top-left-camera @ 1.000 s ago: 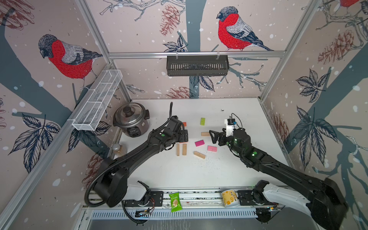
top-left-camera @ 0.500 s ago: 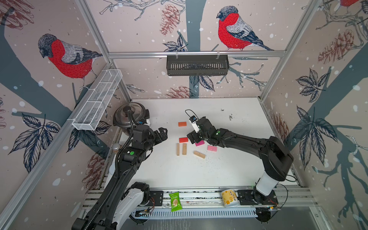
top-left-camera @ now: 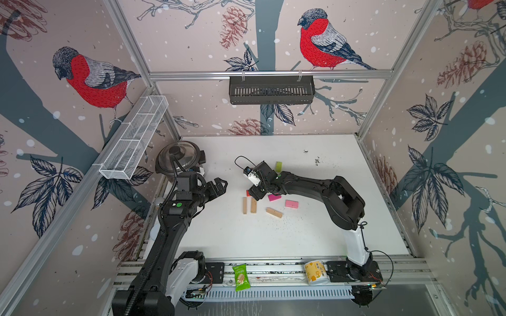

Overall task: Assemble the letter p with building blocks
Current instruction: Move the building block to the center of the board.

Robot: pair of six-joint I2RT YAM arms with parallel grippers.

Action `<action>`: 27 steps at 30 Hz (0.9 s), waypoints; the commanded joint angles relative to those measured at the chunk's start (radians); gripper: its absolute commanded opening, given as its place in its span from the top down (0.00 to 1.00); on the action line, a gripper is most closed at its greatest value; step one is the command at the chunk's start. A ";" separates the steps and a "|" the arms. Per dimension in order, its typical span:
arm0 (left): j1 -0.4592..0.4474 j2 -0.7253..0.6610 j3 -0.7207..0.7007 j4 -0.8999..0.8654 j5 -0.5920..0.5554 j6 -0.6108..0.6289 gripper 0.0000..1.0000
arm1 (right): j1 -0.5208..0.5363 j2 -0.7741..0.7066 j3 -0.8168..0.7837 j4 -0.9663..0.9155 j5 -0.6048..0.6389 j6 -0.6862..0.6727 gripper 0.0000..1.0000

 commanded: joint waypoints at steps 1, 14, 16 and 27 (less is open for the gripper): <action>0.016 0.008 0.019 -0.002 0.008 0.051 0.03 | 0.003 0.030 0.035 -0.033 -0.005 -0.022 0.27; 0.101 0.034 -0.017 0.054 0.079 0.044 0.03 | 0.004 0.114 0.082 -0.074 -0.005 -0.048 0.39; 0.103 0.029 -0.020 0.056 0.078 0.043 0.03 | 0.003 0.117 0.082 -0.069 0.004 -0.044 0.42; 0.114 0.015 -0.026 0.062 0.088 0.042 0.03 | -0.043 0.074 0.032 -0.019 0.002 0.024 0.67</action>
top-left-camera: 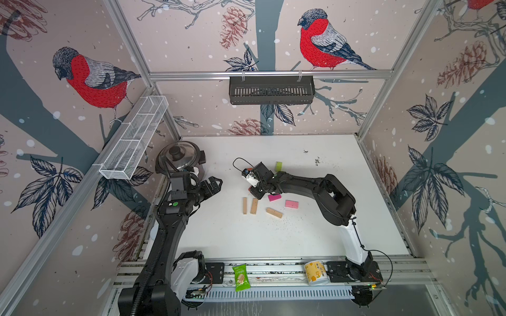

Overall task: Assemble the letter p with building blocks
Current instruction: Move the building block to the center of the board.

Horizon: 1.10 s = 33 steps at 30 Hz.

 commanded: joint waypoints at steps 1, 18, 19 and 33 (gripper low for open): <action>0.004 -0.004 -0.003 0.027 0.017 0.017 0.03 | -0.021 -0.018 -0.018 -0.009 0.021 0.054 0.68; 0.005 0.008 -0.028 0.086 0.170 0.037 0.03 | -0.101 0.011 -0.017 -0.042 0.131 0.421 0.56; 0.005 0.006 -0.029 0.087 0.170 0.037 0.03 | -0.102 0.009 -0.019 -0.043 0.132 0.425 0.53; 0.005 -0.009 -0.033 0.093 0.179 0.036 0.03 | -0.081 -0.050 -0.090 -0.046 0.157 0.399 0.43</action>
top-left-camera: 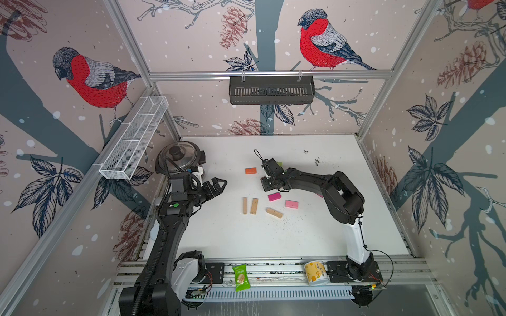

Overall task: Assemble the letter p with building blocks
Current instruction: Move the building block to the center of the board, then assemble the building block at the center of the board.

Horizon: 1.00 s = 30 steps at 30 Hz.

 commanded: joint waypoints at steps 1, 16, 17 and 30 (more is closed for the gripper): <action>0.002 -0.007 -0.002 0.039 0.022 0.012 0.03 | 0.003 0.008 -0.008 -0.050 -0.004 -0.010 0.44; 0.002 -0.008 -0.004 0.040 0.022 0.009 0.03 | 0.037 0.011 -0.009 -0.063 0.015 -0.016 0.52; 0.002 -0.008 -0.005 0.040 0.024 0.008 0.03 | 0.039 0.009 -0.012 -0.063 0.015 -0.011 0.51; 0.002 -0.013 -0.006 0.042 0.026 0.006 0.03 | 0.038 0.003 -0.033 -0.077 0.043 0.018 0.56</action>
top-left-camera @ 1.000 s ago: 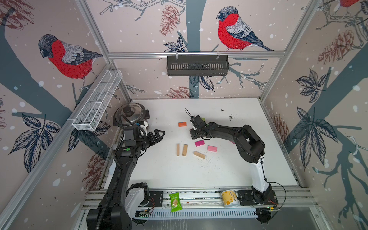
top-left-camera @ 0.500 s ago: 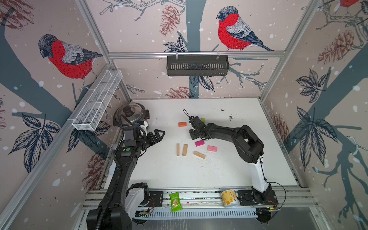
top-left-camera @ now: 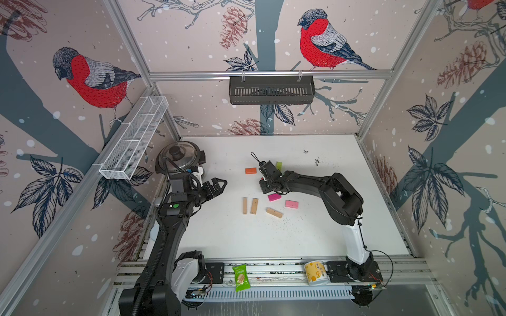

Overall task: Assemble the letter p with building blocks
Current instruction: Assemble the building block at the center of the board.

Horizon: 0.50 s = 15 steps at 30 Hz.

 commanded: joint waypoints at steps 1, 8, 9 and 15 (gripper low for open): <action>0.002 -0.004 -0.002 0.040 0.023 0.006 0.03 | 0.002 0.003 -0.016 -0.112 0.007 0.030 0.56; 0.003 -0.006 -0.003 0.041 0.024 0.006 0.03 | 0.001 -0.008 -0.050 -0.101 0.010 0.052 0.58; 0.003 -0.006 -0.003 0.041 0.023 0.006 0.03 | 0.003 -0.008 -0.052 -0.101 0.011 0.055 0.58; 0.002 -0.009 -0.003 0.043 0.025 0.005 0.03 | 0.003 -0.014 -0.062 -0.099 0.010 0.062 0.62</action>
